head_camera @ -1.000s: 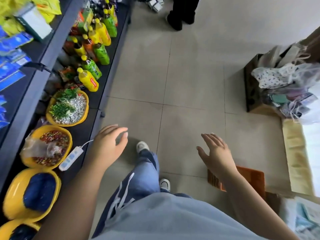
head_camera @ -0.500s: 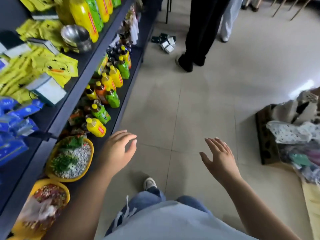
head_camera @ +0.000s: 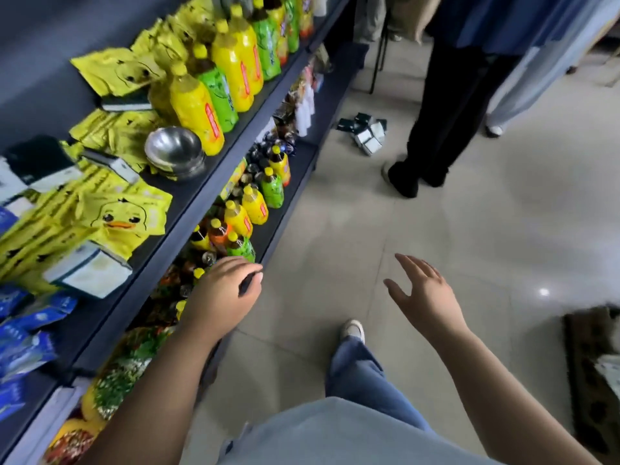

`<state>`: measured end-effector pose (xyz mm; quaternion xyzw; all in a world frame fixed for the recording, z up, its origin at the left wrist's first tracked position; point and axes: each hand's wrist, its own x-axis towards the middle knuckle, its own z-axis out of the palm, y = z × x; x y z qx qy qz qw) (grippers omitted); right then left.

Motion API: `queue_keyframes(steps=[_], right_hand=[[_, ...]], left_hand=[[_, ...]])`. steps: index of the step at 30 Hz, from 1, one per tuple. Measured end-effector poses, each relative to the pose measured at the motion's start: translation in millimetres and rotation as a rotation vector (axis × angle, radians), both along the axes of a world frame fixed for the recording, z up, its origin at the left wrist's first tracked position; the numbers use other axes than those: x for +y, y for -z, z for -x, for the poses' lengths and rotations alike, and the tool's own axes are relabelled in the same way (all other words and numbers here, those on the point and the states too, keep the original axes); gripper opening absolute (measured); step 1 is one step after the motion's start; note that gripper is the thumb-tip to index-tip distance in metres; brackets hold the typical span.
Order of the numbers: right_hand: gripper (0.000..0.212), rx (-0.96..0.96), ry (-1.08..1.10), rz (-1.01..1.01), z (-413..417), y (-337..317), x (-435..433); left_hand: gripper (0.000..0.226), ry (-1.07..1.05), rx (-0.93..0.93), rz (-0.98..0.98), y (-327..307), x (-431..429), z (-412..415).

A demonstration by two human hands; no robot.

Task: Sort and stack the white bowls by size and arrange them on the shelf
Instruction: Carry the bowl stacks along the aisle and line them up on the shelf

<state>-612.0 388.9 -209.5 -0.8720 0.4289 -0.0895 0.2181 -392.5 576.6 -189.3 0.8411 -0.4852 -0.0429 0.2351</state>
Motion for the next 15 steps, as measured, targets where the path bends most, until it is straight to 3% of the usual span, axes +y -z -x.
queue_keyframes(steps=[7,10,15], right_hand=[[0.044,-0.198,-0.38,0.085,-156.1,-55.3,-130.1],[0.043,-0.265,-0.489,0.19,-201.0,-77.7,-141.7],[0.047,-0.504,-0.853,0.371,-331.1,-129.3,-152.1]], left_hand=[[0.045,-0.307,-0.123,0.089,-62.5,-73.1,-67.4],[0.048,-0.337,-0.147,0.092,-87.0,-82.8,-84.2],[0.043,-0.56,-0.308,0.18,-139.2,-91.7,-135.8]])
